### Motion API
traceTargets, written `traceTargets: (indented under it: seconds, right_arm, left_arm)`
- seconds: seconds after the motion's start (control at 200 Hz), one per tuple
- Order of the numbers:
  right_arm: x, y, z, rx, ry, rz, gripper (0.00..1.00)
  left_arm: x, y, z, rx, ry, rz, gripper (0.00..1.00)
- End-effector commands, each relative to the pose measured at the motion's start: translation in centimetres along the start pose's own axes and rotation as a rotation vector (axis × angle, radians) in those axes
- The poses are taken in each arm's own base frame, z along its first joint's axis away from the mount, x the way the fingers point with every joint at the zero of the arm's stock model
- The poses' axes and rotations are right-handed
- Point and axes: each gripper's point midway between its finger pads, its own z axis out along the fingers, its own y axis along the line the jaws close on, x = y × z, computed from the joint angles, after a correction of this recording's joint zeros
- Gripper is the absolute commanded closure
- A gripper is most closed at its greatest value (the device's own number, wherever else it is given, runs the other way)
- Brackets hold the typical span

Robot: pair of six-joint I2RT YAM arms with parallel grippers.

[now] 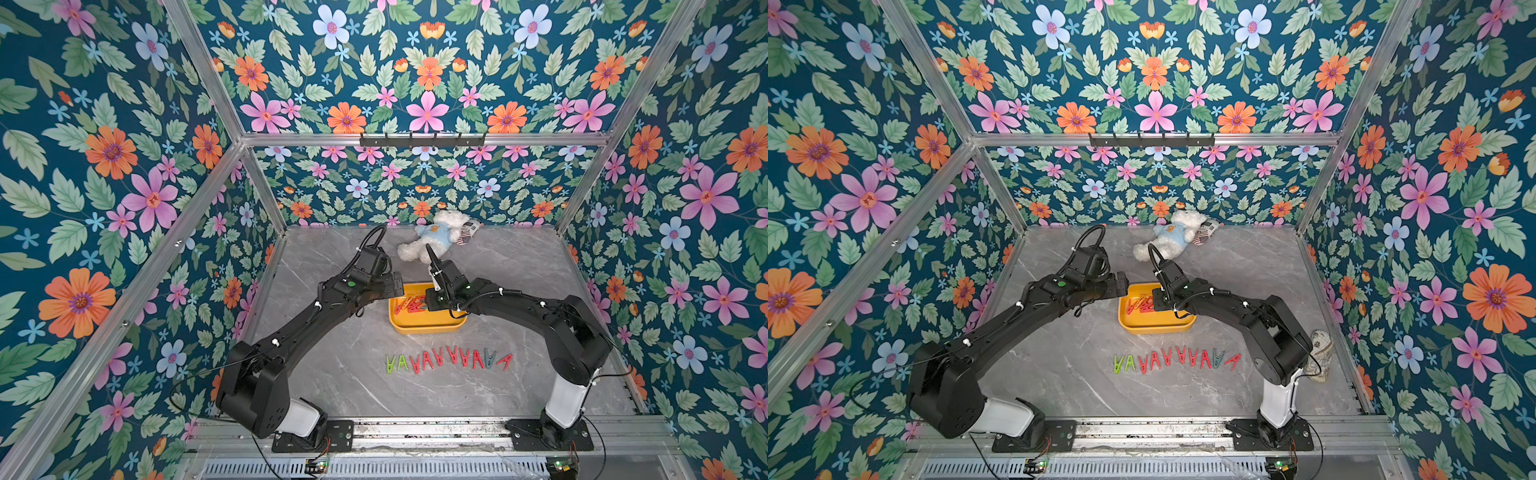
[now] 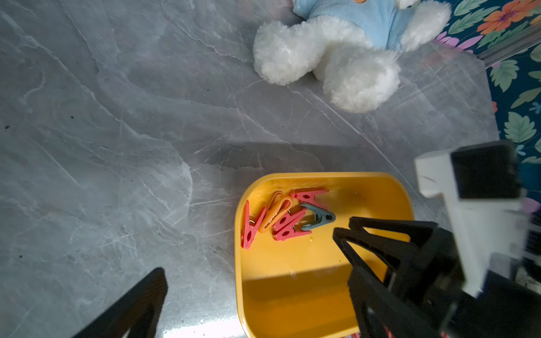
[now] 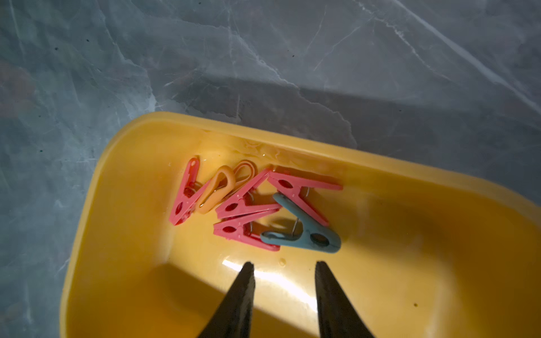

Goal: Take the clothespins out of the storage box
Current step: Adjust the storage box at the center of the board, then pick up the clothespin from the storage box.

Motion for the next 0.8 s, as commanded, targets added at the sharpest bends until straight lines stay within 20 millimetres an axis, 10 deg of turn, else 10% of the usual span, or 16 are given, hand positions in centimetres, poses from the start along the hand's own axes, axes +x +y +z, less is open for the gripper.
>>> traceTargets:
  seconds: [0.0,0.795]
  right_arm:
    - [0.0,-0.5,0.9,0.018,0.020,-0.043,0.66]
    - [1.3,-1.3,5.1,0.038,0.132,-0.152,0.70]
  left_arm:
    - [0.1,0.5,-0.6,-0.013,-0.019,-0.033,0.00]
    - [0.8,1.7,-0.9,-0.050,-0.018,-0.060,0.00]
